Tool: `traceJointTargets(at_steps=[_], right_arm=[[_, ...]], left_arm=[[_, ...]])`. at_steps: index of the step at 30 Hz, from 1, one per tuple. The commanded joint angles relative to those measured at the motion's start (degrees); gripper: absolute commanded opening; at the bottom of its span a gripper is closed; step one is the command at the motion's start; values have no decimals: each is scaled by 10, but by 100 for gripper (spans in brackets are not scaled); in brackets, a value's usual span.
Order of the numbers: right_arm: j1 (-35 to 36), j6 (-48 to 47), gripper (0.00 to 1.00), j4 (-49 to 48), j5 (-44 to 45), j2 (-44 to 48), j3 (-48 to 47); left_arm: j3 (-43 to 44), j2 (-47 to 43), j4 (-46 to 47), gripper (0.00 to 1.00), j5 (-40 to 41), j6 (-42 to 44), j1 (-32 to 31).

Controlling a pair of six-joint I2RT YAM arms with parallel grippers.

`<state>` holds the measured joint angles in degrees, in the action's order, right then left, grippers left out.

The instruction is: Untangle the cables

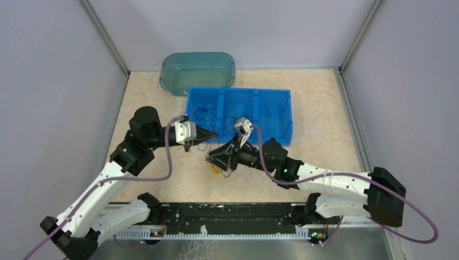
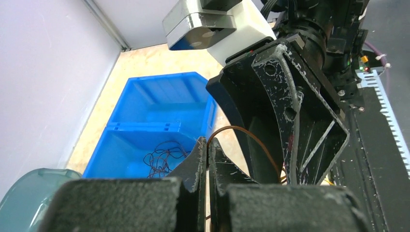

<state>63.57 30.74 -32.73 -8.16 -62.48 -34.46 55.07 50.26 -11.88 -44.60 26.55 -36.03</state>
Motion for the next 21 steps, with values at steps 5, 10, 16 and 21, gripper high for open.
traceJointTargets(at_steps=[5,10,16,21], right_arm=[[-2,34,34,-108,-38,-27,-45],[-2,58,31,-141,-58,-40,-47],[-2,94,29,-180,-65,-47,-6],[-1,105,28,-186,-65,-56,16]], left_arm=[[20,5,17,0,-28,-36,-4],[16,1,13,0,-25,-23,-4],[41,8,11,0,-2,21,-5],[76,20,11,0,-6,39,-4]])
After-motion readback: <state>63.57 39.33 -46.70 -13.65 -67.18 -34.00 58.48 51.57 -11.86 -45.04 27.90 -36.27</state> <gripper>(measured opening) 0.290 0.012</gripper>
